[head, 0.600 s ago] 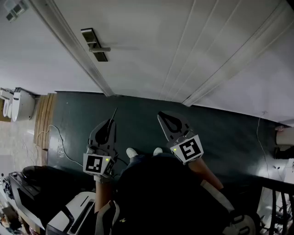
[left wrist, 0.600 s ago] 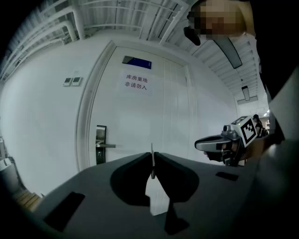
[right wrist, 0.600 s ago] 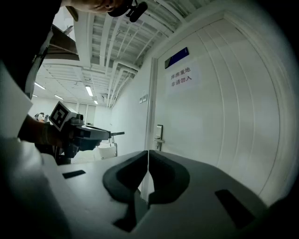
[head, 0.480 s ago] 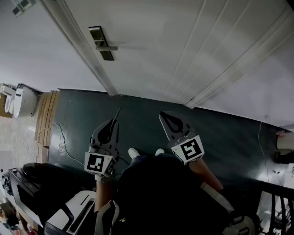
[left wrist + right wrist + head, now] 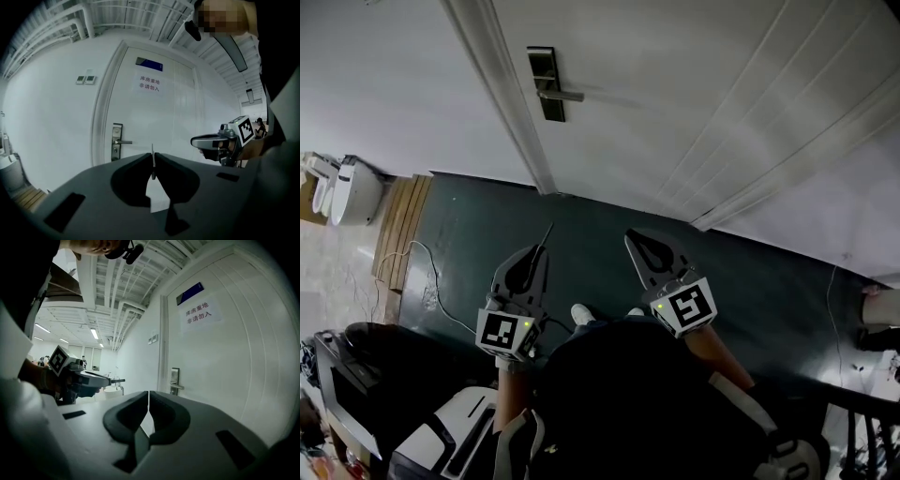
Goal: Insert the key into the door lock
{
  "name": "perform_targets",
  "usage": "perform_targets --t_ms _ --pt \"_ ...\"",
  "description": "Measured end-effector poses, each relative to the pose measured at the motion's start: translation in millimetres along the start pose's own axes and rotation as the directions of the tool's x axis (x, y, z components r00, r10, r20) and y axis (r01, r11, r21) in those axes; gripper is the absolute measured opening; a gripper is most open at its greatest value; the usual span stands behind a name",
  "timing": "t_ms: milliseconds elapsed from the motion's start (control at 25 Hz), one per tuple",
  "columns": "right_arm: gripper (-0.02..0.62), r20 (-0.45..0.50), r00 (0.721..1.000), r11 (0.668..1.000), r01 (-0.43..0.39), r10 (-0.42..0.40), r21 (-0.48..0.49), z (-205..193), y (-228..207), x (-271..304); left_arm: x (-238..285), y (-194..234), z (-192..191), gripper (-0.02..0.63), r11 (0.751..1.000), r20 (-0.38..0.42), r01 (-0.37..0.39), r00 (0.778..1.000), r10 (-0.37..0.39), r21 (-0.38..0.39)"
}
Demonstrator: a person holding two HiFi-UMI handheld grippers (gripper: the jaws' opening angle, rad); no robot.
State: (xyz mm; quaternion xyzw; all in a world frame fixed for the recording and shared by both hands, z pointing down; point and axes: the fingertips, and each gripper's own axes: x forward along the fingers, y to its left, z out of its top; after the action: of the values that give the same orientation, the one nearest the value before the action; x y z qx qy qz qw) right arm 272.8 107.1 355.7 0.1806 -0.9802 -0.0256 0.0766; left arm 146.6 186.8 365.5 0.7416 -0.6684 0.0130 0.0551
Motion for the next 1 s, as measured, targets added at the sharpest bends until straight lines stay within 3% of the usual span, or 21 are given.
perform_targets --t_ms 520,1000 --pt "0.017 -0.001 0.986 0.985 -0.166 0.167 -0.044 20.6 99.1 90.0 -99.0 99.6 -27.2 0.028 0.979 0.018 -0.187 0.982 0.189 -0.081" --pt "0.017 -0.009 0.952 0.951 -0.305 0.305 -0.057 20.7 87.5 171.4 -79.7 150.3 -41.1 0.028 0.939 -0.015 -0.308 0.951 0.309 -0.156"
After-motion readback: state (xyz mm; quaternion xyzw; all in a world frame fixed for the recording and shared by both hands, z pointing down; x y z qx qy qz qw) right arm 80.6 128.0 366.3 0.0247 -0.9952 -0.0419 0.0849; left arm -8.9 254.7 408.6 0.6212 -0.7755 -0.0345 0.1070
